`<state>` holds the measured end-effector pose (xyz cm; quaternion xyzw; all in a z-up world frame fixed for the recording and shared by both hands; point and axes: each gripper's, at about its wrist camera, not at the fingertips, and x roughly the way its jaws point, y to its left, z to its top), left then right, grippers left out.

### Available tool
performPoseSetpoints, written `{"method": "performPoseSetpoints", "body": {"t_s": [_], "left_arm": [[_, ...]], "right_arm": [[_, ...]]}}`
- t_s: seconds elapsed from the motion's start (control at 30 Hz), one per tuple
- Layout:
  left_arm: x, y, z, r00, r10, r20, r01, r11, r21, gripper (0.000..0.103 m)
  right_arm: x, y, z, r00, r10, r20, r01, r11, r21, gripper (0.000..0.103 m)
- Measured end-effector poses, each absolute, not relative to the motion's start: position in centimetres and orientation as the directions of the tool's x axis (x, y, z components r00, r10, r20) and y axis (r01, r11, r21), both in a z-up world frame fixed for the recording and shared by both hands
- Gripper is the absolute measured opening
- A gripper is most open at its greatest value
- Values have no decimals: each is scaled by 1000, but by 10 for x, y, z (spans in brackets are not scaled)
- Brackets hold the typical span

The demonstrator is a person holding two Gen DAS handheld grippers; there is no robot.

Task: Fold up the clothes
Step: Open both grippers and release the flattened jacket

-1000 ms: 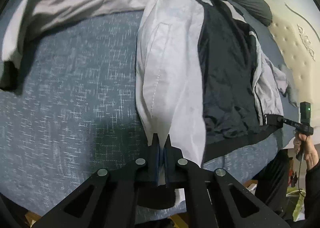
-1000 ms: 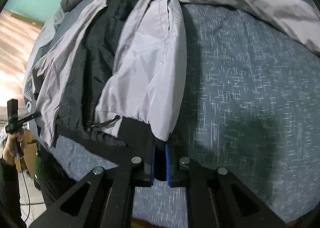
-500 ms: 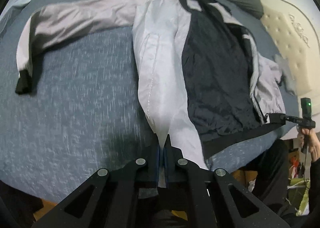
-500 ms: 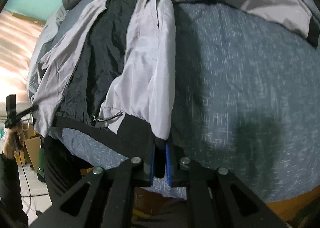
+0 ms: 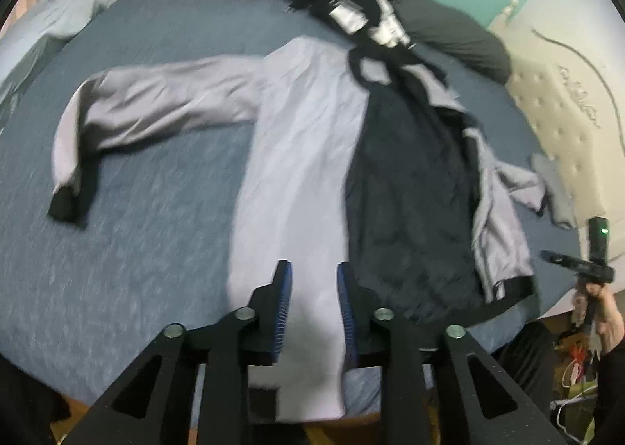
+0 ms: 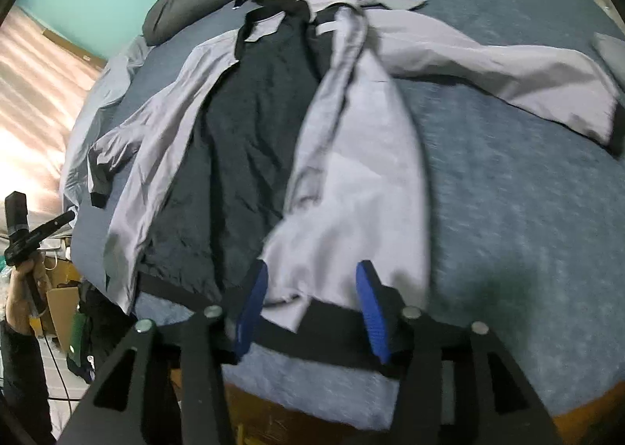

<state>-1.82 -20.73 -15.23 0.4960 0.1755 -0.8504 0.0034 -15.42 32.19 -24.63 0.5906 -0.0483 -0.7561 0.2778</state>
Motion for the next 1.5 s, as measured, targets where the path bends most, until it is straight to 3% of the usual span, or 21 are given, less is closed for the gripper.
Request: {"method": "performPoseSetpoints", "body": {"t_s": [0.17, 0.77, 0.83, 0.9, 1.0, 1.13, 1.3, 1.5], "left_arm": [[-46, -191, -163, -540, 198, -818, 131, -940, -314, 32], [-79, -192, -232, -628, 203, -751, 208, -887, -413, 32], [-76, -197, -236, -642, 204, -739, 215, -878, -428, 32], [-73, -199, -240, -645, 200, -737, 219, -876, -429, 32], [-71, -202, -244, -645, 192, -739, 220, -880, -421, 32], [-66, -206, -247, -651, 184, -736, 225, -879, -419, 32], [-63, -206, -250, -651, 184, -736, 221, -882, -416, 32], [-66, -203, -248, -652, 174, -738, 209, -895, -395, 32]], "right_arm": [[-168, 289, -271, -116, -506, -854, 346, -827, 443, 48], [-228, 242, -316, -154, -397, -905, 308, -889, 338, 51], [-229, 236, -323, -149, -379, -913, 324, -891, 317, 48], [-229, 233, -325, -151, -382, -912, 334, -888, 317, 26], [-227, 228, -325, -163, -385, -909, 365, -879, 307, 6], [-212, 202, -319, -167, -354, -920, 475, -847, 239, 3], [-202, 177, -317, -123, -381, -916, 523, -810, 266, 2], [-161, 138, -330, -41, -290, -956, 683, -707, 185, 2]]}}
